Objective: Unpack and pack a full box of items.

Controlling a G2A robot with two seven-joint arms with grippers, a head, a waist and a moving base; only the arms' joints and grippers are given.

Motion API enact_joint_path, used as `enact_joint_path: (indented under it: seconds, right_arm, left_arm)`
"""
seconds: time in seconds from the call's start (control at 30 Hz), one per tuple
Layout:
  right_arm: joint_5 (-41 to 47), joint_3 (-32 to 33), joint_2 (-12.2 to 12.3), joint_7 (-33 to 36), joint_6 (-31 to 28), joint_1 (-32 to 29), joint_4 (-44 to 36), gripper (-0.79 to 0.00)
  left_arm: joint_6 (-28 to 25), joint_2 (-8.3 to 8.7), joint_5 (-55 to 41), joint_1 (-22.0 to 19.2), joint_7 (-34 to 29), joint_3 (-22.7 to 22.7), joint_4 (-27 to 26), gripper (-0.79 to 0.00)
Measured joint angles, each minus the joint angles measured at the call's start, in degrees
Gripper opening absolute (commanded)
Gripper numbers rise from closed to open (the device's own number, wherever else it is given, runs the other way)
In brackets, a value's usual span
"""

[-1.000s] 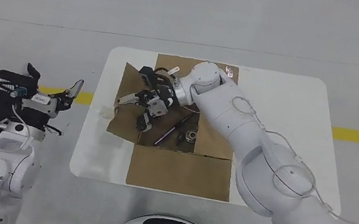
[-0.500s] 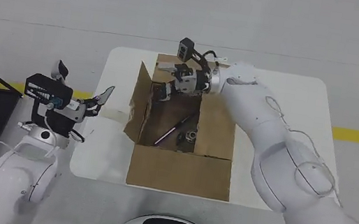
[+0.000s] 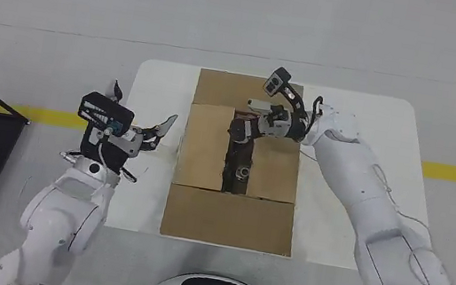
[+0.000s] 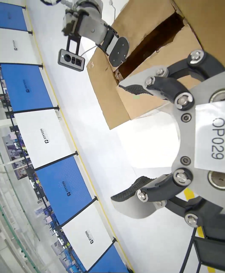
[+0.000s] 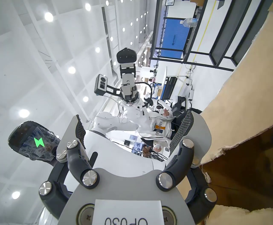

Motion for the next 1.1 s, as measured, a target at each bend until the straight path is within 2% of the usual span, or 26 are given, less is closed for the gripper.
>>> enact_joint_path:
  seconds: [0.1,0.2,0.4,0.57,0.67,0.73,0.87,0.97,1.1]
  right_arm:
    - [0.00,0.00,0.00,0.00,0.00,0.00,0.00,0.000]
    - [0.00,0.00,0.00,0.00,0.00,-0.01,-0.02,0.000]
    - [0.00,0.00,0.00,0.00,0.00,-0.01,-0.02,0.000]
    - [0.00,0.00,0.00,0.00,0.00,-0.01,-0.02,0.000]
    - [-0.41,-0.08,0.03,-0.42,0.35,-0.04,0.19,0.000]
    - [-3.27,-0.72,0.00,-3.77,2.38,0.24,0.02,0.000]
    - [-10.74,-2.87,-0.59,-19.81,8.34,1.14,-0.23,0.000]
    - [-12.02,-3.87,-1.10,-24.07,10.88,1.25,-0.64,0.000]
    - [-14.85,-5.80,-1.80,-26.38,14.86,2.01,-0.70,0.000]
  left_arm:
    - [1.25,-0.18,1.45,-0.25,0.39,1.38,-0.33,0.000]
    - [3.23,-0.33,0.51,-0.17,0.54,0.21,1.11,0.000]
    - [6.62,-0.36,-2.40,0.98,1.50,-7.22,8.98,0.000]
    - [5.45,-0.27,-6.71,1.59,2.37,-13.19,16.18,0.000]
    - [3.77,-0.27,-9.28,1.80,3.84,-15.10,19.81,0.000]
    - [2.11,-0.27,-11.35,1.97,5.24,-16.10,22.07,0.000]
    - [-2.87,-0.10,-15.13,1.69,8.46,-18.64,27.09,0.000]
    - [-6.50,0.13,-15.09,1.42,10.23,-19.77,29.58,0.000]
    - [-9.17,0.32,-14.12,0.23,10.14,-19.89,31.72,0.000]
